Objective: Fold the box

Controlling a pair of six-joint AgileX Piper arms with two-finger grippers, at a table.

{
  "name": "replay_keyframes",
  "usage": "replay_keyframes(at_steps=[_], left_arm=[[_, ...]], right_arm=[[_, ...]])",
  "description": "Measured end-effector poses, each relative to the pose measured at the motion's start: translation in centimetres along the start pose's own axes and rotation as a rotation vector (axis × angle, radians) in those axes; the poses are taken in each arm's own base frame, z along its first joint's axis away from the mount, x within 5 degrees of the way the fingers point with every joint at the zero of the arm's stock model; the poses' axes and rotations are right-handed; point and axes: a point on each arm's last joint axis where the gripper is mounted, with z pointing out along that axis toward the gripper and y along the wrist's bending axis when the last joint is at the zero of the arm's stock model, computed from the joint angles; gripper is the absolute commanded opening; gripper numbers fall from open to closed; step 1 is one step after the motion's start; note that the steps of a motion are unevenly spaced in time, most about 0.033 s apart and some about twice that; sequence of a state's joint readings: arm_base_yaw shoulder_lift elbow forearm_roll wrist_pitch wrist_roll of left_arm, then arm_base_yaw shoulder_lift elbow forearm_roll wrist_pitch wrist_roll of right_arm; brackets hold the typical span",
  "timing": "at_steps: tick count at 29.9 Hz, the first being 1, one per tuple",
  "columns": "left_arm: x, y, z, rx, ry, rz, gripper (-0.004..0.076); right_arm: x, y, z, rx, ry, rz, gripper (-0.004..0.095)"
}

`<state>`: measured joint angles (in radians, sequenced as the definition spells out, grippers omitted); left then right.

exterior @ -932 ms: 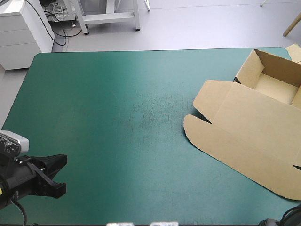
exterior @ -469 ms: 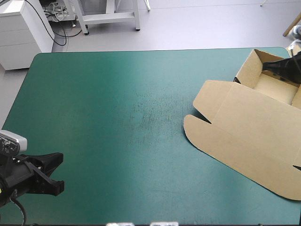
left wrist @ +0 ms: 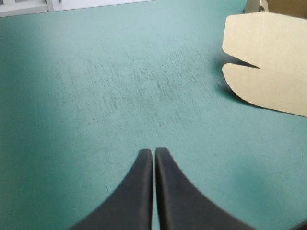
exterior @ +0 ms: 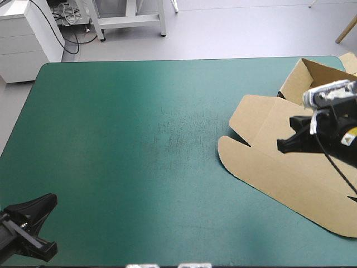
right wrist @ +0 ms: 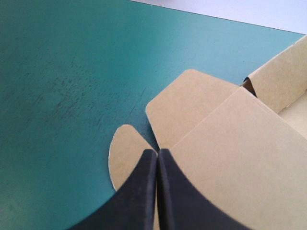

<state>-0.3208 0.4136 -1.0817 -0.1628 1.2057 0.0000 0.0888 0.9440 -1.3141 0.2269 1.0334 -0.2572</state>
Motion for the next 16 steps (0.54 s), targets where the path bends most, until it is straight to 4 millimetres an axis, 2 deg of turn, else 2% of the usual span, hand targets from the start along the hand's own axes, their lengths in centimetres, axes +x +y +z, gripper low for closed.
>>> replay_keyframes(at_steps=[5,12,16], left_arm=[[2.5,0.2,0.1,-0.001,-0.029,-0.002,-0.0008],[6.3,0.5,0.9,0.007,-0.095,-0.01,-0.0008],[8.6,0.8,1.5,0.007,-0.137,-0.011,-0.0008]], right_arm=[[4.1,1.0,-1.8,0.003,-0.019,0.0,-0.002],[9.2,1.7,-2.4,0.023,-0.077,0.006,-0.002],[12.3,2.0,-2.1,0.032,-0.095,0.023,-0.002]])
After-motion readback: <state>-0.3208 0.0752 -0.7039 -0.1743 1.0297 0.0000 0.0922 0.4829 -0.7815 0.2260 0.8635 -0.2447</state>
